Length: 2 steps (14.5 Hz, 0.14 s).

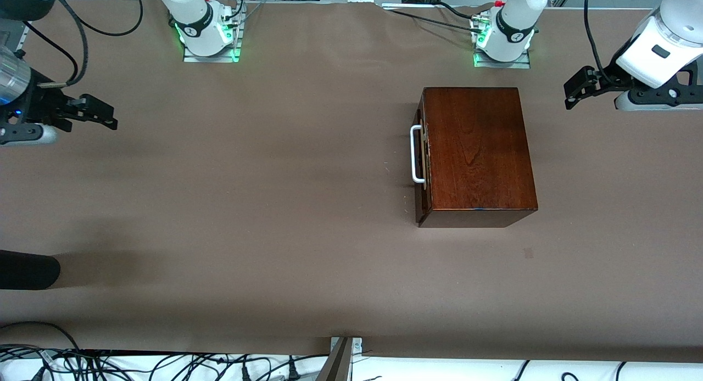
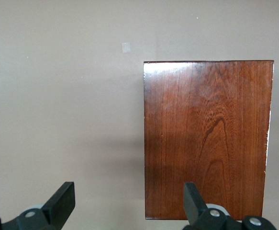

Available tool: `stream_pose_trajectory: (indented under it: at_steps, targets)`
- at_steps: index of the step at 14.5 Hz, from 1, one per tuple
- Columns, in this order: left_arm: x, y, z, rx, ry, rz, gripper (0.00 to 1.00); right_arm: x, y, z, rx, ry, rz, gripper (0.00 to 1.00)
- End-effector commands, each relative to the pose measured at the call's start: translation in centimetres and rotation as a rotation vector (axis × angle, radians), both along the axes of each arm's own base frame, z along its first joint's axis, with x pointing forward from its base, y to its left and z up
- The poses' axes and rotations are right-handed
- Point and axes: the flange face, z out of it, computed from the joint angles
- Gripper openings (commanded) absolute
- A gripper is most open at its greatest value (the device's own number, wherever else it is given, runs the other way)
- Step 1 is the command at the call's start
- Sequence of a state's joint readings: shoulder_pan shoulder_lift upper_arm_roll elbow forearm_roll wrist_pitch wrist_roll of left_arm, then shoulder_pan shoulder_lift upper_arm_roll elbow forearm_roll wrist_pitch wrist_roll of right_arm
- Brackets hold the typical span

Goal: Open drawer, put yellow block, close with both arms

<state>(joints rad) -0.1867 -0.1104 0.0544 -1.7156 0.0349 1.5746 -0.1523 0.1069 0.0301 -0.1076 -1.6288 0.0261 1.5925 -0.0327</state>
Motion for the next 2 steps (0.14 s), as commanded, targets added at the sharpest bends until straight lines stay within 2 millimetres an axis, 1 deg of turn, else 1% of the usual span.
stream_pose_trajectory:
  at_steps: [1, 2]
  targets:
    - [-0.23, 1.12, 0.84, 0.000, -0.007, 0.002, 1.00, -0.50, -2.07, 1.57, -0.006, -0.008, -0.032, 1.00]
    - [-0.23, 1.18, 0.84, -0.001, -0.007, 0.002, 1.00, -0.46, -1.90, 1.49, -0.004, -0.007, -0.031, 1.00]
